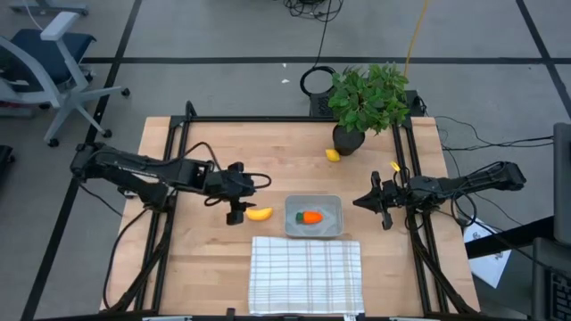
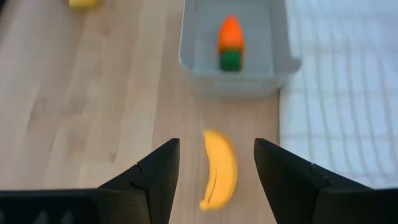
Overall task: Pick and placing Produce into tupperware
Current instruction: Put the yellow banana into the gray bin
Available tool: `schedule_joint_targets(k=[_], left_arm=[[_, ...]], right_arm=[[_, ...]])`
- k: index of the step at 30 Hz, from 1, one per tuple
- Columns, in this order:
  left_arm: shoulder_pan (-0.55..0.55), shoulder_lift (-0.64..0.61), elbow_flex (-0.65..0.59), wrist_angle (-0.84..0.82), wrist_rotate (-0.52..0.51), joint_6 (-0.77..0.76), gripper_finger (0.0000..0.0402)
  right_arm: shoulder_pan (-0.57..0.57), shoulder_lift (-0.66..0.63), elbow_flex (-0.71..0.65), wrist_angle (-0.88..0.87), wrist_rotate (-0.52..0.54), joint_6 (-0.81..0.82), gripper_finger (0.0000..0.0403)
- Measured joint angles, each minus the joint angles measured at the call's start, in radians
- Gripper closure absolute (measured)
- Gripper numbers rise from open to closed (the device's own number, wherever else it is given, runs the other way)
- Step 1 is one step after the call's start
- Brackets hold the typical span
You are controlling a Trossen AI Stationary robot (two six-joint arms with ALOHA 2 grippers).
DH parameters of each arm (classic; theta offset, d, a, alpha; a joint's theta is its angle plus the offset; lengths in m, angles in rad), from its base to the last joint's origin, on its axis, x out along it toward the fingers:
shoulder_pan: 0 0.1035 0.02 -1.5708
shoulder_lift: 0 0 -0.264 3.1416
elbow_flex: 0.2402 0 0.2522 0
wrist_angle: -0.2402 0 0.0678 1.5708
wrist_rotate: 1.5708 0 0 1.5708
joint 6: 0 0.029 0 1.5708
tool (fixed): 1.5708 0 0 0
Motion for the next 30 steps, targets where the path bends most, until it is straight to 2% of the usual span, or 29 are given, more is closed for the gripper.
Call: schedule_joint_targets(k=[8, 14, 23, 30], left_arm=[[0.03, 0.11, 0.128, -0.181, 0.098, 0.005, 0.019], [0.031, 0.204, 0.213, -0.303, 0.108, 0.007, 0.019], [0.031, 0.241, 0.231, -0.308, 0.104, 0.014, 0.019], [0.027, 0.24, 0.206, -0.236, 0.071, 0.006, 0.019]], right_arm=[[0.0, 0.001, 0.0, -0.003, 0.0, 0.0, 0.0403], [0.0, 0.001, 0.0, -0.003, 0.0, 0.0, 0.0403], [0.0, 0.001, 0.0, -0.005, 0.0, 0.0, 0.0403], [0.0, 0.002, 0.0, -0.011, 0.0, 0.0, 0.0403]])
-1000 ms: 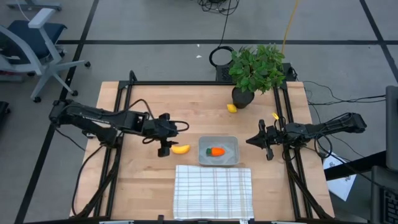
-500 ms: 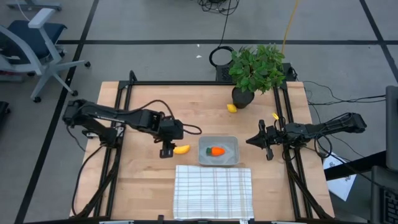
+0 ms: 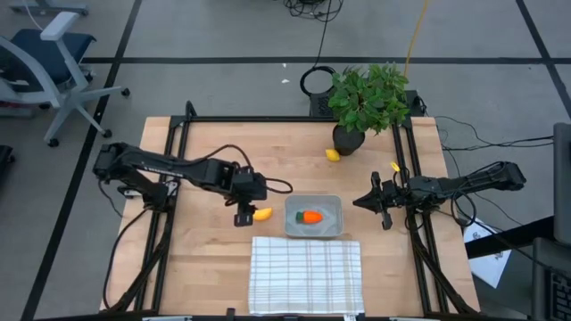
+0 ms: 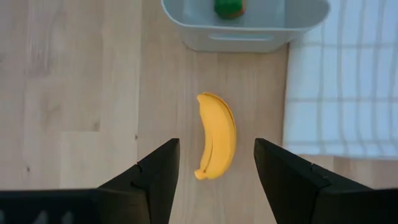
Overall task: Pick and placing Produce into tupperware
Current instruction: Put the yellow banana into the gray bin
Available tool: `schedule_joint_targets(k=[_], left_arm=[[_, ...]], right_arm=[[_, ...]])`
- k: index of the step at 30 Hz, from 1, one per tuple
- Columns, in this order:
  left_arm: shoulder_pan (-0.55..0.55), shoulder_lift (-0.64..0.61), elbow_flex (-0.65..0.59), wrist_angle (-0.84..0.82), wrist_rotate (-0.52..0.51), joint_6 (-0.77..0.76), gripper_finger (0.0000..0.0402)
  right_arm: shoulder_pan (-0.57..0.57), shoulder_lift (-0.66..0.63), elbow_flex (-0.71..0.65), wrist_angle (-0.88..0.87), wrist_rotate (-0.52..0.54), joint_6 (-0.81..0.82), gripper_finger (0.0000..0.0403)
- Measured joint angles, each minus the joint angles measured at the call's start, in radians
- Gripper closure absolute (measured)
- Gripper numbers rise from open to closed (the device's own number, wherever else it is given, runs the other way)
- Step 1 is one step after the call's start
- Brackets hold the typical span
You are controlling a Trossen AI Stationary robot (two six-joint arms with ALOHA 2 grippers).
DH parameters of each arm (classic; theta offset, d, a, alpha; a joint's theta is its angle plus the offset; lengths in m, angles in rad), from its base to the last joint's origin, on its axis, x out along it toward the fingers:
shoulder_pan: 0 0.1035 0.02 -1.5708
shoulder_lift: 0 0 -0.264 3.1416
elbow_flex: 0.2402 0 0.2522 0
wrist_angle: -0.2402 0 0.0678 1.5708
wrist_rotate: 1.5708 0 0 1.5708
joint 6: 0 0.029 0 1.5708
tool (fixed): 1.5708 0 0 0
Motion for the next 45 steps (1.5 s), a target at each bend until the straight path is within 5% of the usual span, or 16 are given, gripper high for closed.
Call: schedule_joint_targets(k=[24, 45], left_arm=[[-0.011, 0.0, -0.264, 0.358, 0.007, -0.036, 0.019], [-0.02, 0.122, -0.277, 0.407, 0.049, -0.044, 0.019]], right_arm=[[0.0, 0.0, 0.0, -0.004, 0.0, 0.0, 0.0403], [0.0, 0.001, 0.0, -0.01, 0.0, 0.0, 0.0403]])
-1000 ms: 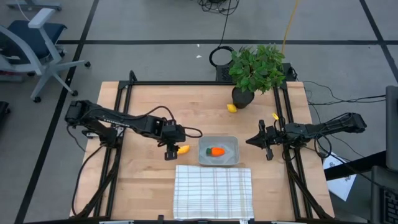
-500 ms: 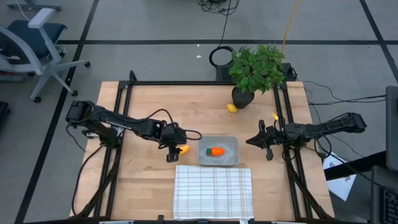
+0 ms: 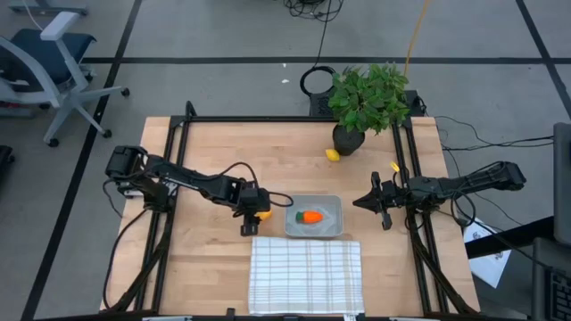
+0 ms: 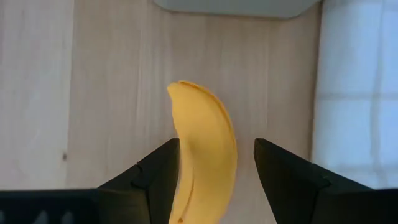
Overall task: Pick and placing Produce into tupperware
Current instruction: Put the yellow banana into the gray bin
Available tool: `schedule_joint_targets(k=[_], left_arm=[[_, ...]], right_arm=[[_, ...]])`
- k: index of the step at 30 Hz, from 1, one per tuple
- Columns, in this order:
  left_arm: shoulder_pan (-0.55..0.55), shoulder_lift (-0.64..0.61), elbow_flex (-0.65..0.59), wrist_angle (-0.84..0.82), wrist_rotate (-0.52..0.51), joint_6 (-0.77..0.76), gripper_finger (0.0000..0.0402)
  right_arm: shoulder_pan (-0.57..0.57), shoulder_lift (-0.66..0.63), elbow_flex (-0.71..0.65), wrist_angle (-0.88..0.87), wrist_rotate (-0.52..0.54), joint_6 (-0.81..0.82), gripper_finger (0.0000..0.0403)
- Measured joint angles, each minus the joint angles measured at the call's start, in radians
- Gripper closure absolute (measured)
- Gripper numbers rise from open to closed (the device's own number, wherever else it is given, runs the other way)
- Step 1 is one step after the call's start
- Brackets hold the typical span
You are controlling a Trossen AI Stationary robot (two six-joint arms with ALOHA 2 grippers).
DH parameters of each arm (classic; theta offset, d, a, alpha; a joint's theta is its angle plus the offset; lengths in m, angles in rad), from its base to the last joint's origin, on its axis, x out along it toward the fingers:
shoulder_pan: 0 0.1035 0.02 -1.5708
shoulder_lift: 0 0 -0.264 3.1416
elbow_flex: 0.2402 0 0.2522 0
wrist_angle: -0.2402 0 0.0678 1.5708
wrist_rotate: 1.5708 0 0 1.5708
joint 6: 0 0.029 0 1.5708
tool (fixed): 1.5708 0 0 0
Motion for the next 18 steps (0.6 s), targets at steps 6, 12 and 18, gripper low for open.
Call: schedule_joint_targets(k=[6, 12, 18], left_arm=[[-0.013, 0.03, 0.002, 0.016, -0.007, -0.001, 0.019], [-0.016, 0.064, 0.0, 0.009, -0.011, 0.001, 0.019], [-0.016, 0.079, 0.0, 0.014, -0.011, 0.011, 0.019]], right_arm=[[0.0, 0.0, 0.0, -0.002, 0.0, 0.0, 0.0403], [0.0, 0.003, 0.0, -0.001, 0.0, 0.0, 0.0403], [0.0, 0.01, 0.0, -0.003, 0.0, 0.0, 0.0403]])
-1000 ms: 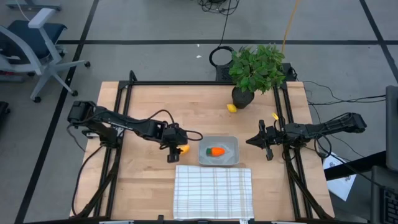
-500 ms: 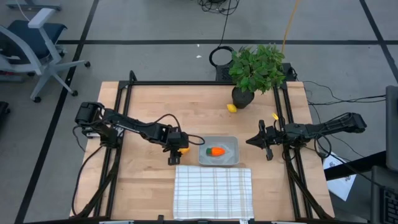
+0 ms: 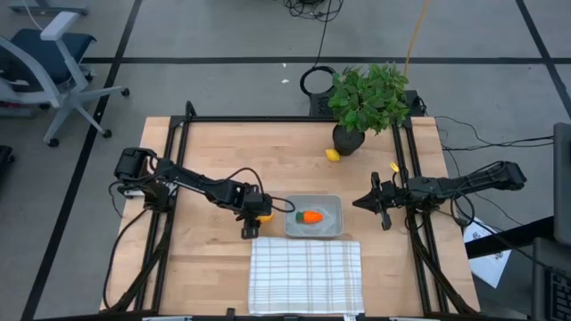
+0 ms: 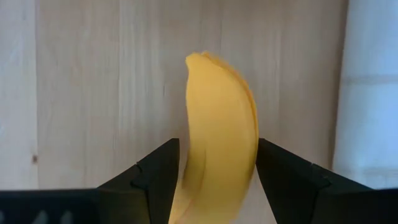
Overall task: Pick and placing Produce into tupperware
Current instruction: Put the yellow banana into the gray bin
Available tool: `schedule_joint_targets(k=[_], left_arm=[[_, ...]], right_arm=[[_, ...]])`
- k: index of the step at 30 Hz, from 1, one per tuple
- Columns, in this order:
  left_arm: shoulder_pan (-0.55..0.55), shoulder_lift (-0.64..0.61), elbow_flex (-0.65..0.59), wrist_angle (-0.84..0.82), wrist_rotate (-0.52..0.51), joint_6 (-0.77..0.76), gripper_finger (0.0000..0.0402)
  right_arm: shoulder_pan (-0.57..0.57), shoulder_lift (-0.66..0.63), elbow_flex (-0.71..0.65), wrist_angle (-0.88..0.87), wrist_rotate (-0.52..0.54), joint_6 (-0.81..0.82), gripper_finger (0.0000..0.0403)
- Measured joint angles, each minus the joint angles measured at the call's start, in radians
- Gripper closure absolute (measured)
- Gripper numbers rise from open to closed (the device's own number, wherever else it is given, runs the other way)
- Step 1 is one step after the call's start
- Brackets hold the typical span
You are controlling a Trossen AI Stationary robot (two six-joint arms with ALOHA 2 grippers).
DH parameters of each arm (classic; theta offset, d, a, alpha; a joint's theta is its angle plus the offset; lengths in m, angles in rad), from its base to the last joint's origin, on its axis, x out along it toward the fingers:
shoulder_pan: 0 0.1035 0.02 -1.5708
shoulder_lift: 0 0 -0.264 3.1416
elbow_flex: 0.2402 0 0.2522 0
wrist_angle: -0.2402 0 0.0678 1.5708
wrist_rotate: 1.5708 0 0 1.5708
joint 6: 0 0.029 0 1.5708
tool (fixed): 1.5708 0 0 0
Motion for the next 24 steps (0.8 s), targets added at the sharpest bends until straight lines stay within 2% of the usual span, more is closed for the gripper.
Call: schedule_joint_targets(k=[24], left_arm=[[0.002, 0.016, 0.0, 0.025, -0.013, 0.033, 0.0192]], right_arm=[[0.0, 0.0, 0.0, 0.002, 0.0, 0.005, 0.0403]])
